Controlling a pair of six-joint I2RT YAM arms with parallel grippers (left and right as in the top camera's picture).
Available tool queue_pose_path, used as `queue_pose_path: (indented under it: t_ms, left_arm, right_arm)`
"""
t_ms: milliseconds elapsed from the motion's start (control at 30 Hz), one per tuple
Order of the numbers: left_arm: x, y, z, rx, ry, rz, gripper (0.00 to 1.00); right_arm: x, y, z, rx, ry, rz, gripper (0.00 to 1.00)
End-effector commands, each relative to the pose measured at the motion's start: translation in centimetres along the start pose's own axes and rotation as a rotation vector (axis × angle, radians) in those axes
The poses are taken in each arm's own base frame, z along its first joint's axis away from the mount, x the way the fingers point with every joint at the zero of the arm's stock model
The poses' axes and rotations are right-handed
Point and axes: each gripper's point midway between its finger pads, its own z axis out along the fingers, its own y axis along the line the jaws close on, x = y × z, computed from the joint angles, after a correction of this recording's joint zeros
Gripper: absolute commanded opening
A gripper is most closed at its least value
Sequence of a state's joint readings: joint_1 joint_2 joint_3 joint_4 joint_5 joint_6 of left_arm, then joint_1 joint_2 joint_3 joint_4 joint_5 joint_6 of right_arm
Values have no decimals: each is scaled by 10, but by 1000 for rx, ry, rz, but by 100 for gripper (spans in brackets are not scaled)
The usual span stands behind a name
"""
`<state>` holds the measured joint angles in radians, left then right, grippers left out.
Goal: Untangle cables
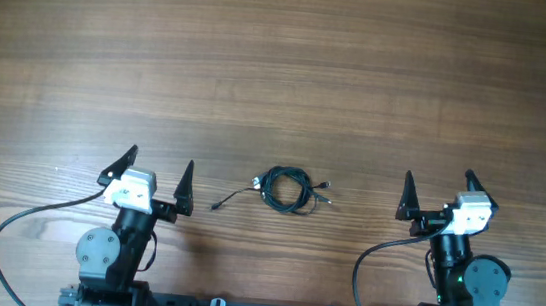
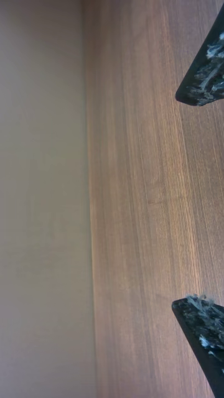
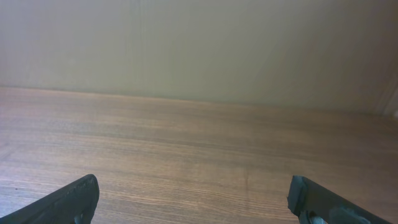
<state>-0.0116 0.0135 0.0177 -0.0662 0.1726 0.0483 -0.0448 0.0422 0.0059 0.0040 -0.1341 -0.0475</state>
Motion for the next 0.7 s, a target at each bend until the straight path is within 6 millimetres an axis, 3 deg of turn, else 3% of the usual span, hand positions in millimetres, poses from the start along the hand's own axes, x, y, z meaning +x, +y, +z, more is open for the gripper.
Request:
queue_pose_path:
  t_ms: [0, 400, 667]
  left_arm:
    - [2, 1, 0, -2, -4, 19, 100]
    - [-14, 0, -1, 2, -62, -50, 100]
    - [-40, -1, -6, 4, -115, -39, 100]
  right_arm:
    - [-1, 1, 0, -6, -3, -5, 100]
    - [-1, 1, 0, -6, -3, -5, 100]
    - [-1, 1, 0, -6, -3, -5, 100]
